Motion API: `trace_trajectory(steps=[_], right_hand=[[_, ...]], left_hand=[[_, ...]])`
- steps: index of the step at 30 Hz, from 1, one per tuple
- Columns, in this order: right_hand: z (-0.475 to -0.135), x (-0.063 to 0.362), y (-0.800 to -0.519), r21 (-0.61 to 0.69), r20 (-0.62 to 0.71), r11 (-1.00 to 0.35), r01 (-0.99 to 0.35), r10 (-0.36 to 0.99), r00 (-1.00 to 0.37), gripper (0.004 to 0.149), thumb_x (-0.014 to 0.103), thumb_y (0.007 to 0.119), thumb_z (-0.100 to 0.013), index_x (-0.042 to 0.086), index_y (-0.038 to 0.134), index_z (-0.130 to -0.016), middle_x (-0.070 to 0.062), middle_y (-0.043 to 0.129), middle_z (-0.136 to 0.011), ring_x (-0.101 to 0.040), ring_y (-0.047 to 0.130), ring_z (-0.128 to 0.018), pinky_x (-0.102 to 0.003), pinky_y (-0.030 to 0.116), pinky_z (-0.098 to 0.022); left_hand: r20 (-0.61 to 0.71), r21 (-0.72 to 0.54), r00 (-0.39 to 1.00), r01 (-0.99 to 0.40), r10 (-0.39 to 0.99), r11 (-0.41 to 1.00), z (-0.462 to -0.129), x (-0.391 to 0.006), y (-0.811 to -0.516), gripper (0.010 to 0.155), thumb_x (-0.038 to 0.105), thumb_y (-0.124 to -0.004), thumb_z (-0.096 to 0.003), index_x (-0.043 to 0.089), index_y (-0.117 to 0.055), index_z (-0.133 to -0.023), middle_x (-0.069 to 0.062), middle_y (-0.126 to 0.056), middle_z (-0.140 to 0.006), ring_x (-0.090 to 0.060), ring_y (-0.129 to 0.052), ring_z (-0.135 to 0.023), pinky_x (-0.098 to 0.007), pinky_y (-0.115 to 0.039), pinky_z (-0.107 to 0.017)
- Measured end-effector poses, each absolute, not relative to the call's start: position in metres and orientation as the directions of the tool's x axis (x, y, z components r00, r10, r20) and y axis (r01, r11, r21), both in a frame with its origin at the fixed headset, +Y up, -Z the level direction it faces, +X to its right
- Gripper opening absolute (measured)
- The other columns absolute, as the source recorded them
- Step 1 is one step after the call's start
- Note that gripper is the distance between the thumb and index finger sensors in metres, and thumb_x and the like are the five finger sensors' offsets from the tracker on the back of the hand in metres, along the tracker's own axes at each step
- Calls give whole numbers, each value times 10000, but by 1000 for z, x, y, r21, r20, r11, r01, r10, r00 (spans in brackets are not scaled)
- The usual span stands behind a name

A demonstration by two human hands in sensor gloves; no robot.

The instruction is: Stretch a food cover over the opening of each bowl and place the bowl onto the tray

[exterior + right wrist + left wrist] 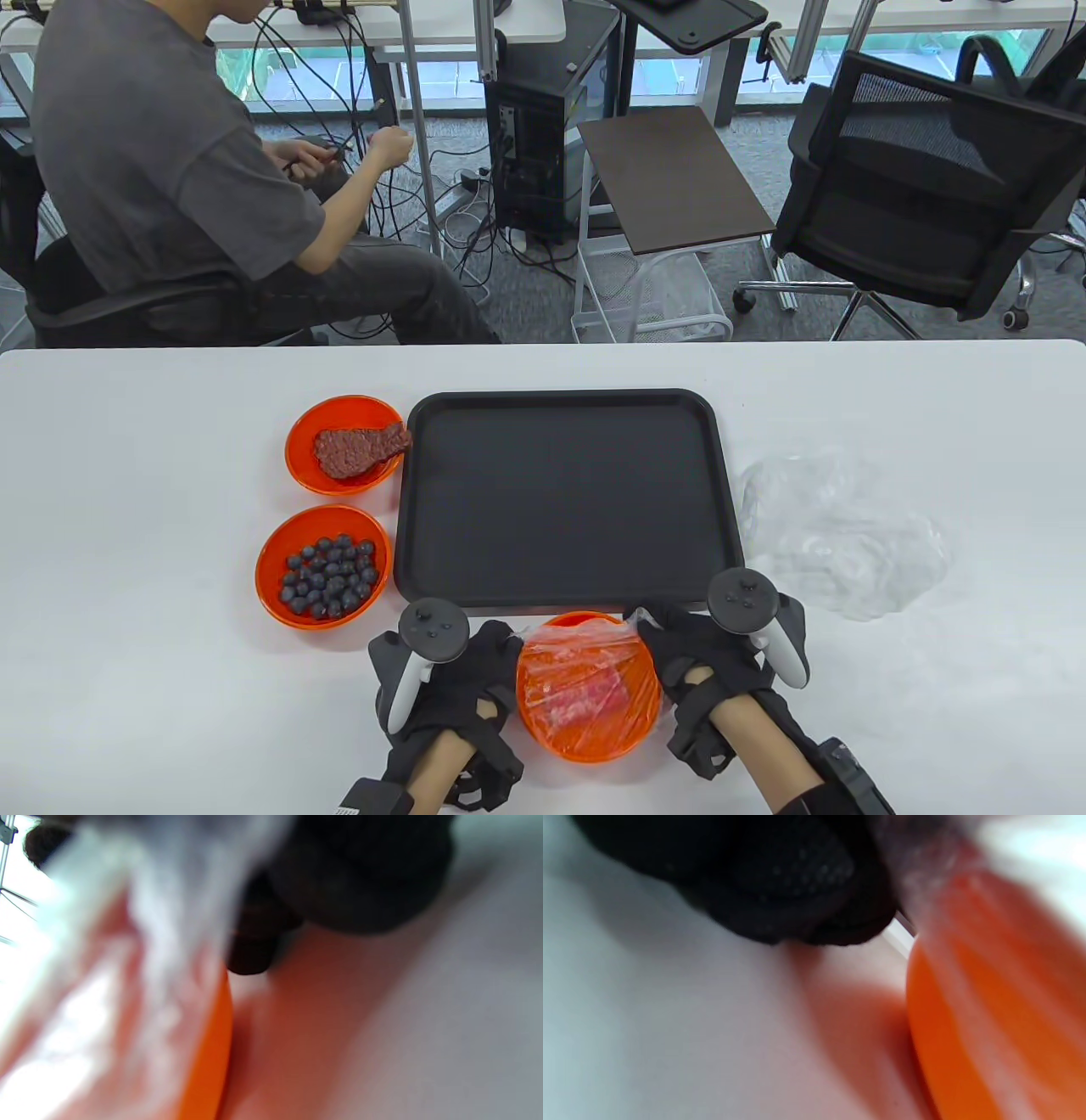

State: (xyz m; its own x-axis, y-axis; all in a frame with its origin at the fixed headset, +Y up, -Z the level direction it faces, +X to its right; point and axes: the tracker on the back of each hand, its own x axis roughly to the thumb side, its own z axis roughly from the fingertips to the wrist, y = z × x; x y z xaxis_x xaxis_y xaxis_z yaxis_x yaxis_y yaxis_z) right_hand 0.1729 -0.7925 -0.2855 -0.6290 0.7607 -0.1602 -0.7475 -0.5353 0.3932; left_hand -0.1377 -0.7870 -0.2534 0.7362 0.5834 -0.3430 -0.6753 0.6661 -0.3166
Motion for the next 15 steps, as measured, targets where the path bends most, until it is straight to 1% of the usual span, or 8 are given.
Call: trace_trajectory(steps=[5,9,13,14,15], right_hand=[[-286,172,-791,365,-176,-561,-743,743,-646,464,362,724,-527,159,778,-941,-2,1015,-647,-92,1015,-202,-249,923,-74],[-286,172,-790,338,-186,-583,-739,728,-660,462,377,738,-523,141,803,-915,0,1035,-592,-92,1028,-176,-248,927,-55],[-287,171,-789,332,-177,-592,-734,725,-666,449,388,743,-519,189,809,-916,-1,1037,-571,-99,1027,-166,-254,923,-50],[-288,171,-790,337,-177,-590,-734,726,-665,444,390,742,-520,203,810,-916,6,1031,-580,-98,1024,-182,-253,923,-60],[-288,170,-789,338,-176,-588,-735,728,-663,439,393,746,-517,221,814,-915,13,1017,-625,-103,1021,-219,-253,923,-81]], left_hand=[[-345,-276,788,-605,510,747,-256,-133,-782,464,573,-772,-497,303,-883,-857,100,-1086,-421,-206,-1064,-202,-360,-929,-178],[-351,-274,800,-585,487,763,-259,-133,-781,458,601,-797,-488,312,-912,-822,99,-1085,-389,-215,-1059,-189,-367,-928,-172],[-346,-271,806,-576,480,771,-262,-133,-780,454,626,-833,-468,319,-945,-782,91,-1087,-366,-220,-1055,-184,-376,-925,-174],[-340,-272,810,-571,478,774,-264,-133,-780,456,632,-845,-461,316,-955,-771,88,-1088,-358,-223,-1054,-183,-380,-923,-174],[-334,-269,814,-566,476,779,-265,-133,-780,455,639,-856,-452,317,-965,-755,88,-1090,-345,-222,-1054,-179,-380,-923,-173]])
